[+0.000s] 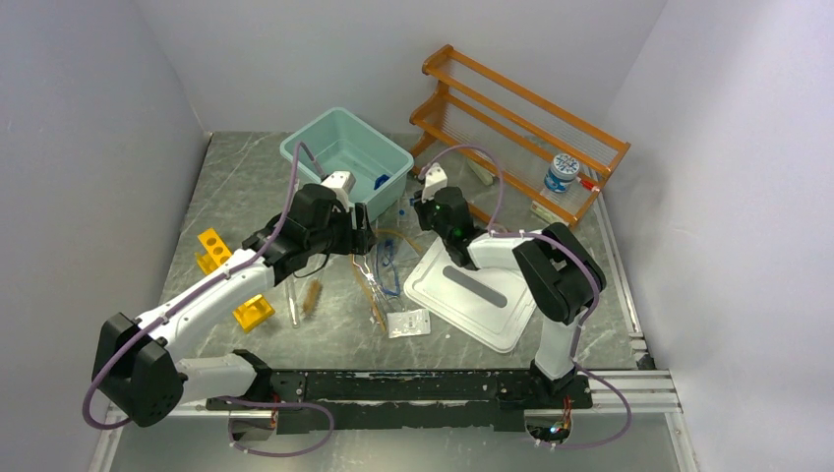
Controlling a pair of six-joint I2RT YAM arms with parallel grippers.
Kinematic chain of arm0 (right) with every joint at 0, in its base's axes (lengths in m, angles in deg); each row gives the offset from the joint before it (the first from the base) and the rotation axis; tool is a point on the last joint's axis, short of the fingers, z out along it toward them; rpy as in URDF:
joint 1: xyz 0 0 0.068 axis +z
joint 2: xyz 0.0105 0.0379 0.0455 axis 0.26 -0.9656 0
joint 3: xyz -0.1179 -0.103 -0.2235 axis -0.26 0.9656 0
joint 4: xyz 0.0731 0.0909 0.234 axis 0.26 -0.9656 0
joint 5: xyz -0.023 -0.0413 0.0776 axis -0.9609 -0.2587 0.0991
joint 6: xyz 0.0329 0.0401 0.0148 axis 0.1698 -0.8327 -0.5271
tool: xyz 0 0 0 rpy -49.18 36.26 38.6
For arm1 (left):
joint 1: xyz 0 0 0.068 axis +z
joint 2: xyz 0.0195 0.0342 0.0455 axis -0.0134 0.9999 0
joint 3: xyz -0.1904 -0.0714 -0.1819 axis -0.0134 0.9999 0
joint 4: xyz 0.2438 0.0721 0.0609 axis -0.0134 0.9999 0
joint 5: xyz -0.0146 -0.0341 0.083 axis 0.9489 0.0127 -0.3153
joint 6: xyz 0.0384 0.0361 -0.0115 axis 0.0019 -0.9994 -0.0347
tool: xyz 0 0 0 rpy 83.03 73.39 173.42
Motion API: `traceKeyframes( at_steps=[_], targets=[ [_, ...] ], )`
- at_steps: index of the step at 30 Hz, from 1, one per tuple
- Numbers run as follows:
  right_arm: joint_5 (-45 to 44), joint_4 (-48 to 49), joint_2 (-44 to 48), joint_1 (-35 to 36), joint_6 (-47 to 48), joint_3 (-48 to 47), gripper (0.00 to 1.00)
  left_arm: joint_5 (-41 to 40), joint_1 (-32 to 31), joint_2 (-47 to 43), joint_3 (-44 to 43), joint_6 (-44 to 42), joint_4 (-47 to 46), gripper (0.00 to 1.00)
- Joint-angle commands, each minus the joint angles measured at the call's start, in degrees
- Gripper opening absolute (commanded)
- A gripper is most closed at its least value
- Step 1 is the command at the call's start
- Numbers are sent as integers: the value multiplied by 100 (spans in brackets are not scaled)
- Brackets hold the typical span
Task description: Organize the chemistry lab equipment
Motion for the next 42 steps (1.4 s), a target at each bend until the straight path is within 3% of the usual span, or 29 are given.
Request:
traceKeyframes(
  at_steps=[1, 14, 19, 25, 31, 42],
  targets=[
    [37, 451, 3, -39, 138, 219, 20, 42, 53, -129, 103, -51, -152, 69],
    [156, 931, 3, -28, 288, 577, 25, 28, 53, -180, 131, -47, -148, 69],
    [56, 388, 375, -45, -24, 392, 56, -9, 53, -223, 114, -81, -125, 69],
    [168, -448, 920, -159, -464, -35, 64, 46, 56, -347, 178, -95, -245, 69],
    [255, -1397, 905, -224, -740, -623, 62, 87, 53, -385, 224, -95, -301, 69],
    [288, -2358, -57, -222, -1196, -1639, 34, 32, 53, -420, 365, -47, -273, 69]
  ],
)
